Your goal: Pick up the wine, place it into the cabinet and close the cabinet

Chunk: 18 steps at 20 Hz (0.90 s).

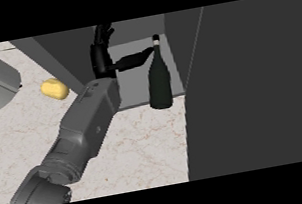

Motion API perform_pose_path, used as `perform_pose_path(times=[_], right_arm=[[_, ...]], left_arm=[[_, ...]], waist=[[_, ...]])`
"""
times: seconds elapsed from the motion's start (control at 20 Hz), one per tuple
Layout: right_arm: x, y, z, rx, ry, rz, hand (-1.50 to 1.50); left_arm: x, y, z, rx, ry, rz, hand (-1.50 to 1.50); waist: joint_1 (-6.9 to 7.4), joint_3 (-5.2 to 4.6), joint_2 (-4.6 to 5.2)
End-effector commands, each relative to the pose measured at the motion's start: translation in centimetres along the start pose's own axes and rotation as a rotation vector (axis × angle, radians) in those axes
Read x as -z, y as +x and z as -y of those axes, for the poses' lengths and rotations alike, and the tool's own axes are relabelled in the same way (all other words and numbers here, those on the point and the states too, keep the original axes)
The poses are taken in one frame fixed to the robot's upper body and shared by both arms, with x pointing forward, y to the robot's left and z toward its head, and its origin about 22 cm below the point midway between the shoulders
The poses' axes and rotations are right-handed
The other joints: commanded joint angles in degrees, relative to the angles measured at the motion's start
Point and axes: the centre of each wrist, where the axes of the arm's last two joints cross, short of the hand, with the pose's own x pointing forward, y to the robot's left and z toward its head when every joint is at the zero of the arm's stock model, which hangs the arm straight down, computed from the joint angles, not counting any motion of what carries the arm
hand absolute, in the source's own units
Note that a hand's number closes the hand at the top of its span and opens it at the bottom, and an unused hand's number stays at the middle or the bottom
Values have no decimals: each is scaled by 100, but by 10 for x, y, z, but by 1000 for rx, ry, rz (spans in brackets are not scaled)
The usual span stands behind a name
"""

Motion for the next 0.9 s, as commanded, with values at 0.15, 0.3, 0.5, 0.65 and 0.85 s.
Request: perform_pose_path(times=[0.15, 0.3, 0.5, 0.65, 0.85], right_arm=[[-1, -9, 2, 37, 12, 14, -150], [-10, 0, -1, 11, 36, -11, -150], [-8, 6, 0, 6, 23, 14, -150], [-6, 9, -8, 24, 45, 43, -150], [-8, 0, 2, 14, 29, 27, -150]], left_arm=[[0, -9, -17, 67, 18, -6, -150], [-13, -19, -12, 50, 37, 9, -150], [-4, -17, -28, 12, 61, 37, -150], [-4, -18, -29, 17, 29, 24, -150], [-8, -23, -32, -9, 11, 52, -150]], waist=[[-24, -10, 59], [-20, -17, 32], [6, -21, 32], [12, -23, 27], [-13, -13, 41]])
